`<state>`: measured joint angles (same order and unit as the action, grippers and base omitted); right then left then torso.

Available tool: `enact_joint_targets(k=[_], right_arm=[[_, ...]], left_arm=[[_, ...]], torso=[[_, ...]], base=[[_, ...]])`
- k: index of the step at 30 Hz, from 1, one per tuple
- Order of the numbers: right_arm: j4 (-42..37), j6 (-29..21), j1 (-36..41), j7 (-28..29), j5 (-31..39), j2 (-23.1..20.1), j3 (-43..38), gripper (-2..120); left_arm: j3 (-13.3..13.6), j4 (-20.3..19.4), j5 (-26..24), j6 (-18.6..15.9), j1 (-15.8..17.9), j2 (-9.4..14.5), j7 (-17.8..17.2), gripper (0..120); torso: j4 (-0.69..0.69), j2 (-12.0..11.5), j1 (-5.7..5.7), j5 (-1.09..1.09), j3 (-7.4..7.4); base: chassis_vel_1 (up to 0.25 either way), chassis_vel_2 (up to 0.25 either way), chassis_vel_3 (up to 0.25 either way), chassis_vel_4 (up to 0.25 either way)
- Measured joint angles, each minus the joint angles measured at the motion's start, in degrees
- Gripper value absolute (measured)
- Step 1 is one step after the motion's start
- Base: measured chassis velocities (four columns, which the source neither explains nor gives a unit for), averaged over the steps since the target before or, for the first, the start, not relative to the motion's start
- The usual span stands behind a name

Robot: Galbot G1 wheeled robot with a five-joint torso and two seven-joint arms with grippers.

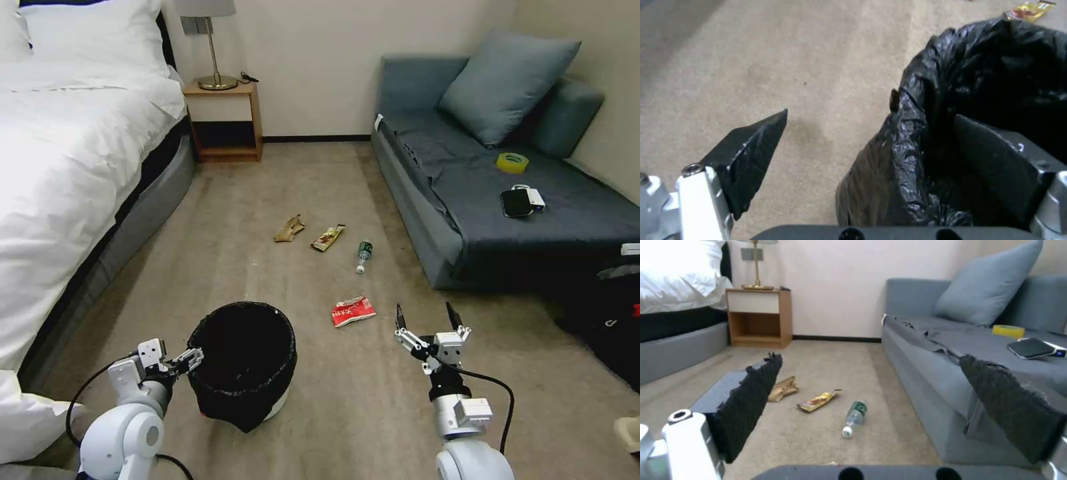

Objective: Pick up the trash bin, then pick up the garbage on the floor and place it into the trash bin.

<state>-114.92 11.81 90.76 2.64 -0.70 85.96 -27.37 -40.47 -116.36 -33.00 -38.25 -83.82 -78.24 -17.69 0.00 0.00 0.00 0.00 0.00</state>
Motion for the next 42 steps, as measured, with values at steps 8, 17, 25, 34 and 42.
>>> enact_joint_targets(k=[8,17,25,34,42], right_arm=[[0.20,0.33,0.02,-0.03,0.13,0.13,-0.22,100],[1.35,0.47,-0.68,0.33,-0.04,1.43,-0.38,100],[2.11,0.47,-1.04,1.32,-0.25,2.41,-0.76,100],[2.12,0.73,-1.16,1.90,-0.12,3.03,-0.81,100],[1.78,1.05,-1.17,2.01,0.08,2.96,-0.89,100]], left_arm=[[1.01,1.90,-1.03,-0.36,1.60,0.09,0.02,100],[1.78,4.81,-3.02,-0.78,3.55,1.05,0.21,74],[2.12,7.26,-3.83,-0.55,4.80,1.91,1.33,48],[2.20,7.50,-4.38,-0.26,4.60,1.62,1.82,10],[2.02,6.50,-4.55,0.06,3.87,0.86,2.04,4]], torso=[[0.00,0.00,0.00,-0.01,0.00],[0.00,0.00,0.00,0.00,0.00],[0.00,0.00,0.00,0.00,0.00],[0.00,0.00,0.00,0.01,0.00],[0.00,0.00,0.00,0.00,0.00]], base=[[0.000,0.000,0.000,0.000],[0.000,0.000,0.000,0.000],[0.000,0.000,0.000,0.000],[0.000,0.000,0.000,0.000],[0.000,0.000,0.000,0.000]])
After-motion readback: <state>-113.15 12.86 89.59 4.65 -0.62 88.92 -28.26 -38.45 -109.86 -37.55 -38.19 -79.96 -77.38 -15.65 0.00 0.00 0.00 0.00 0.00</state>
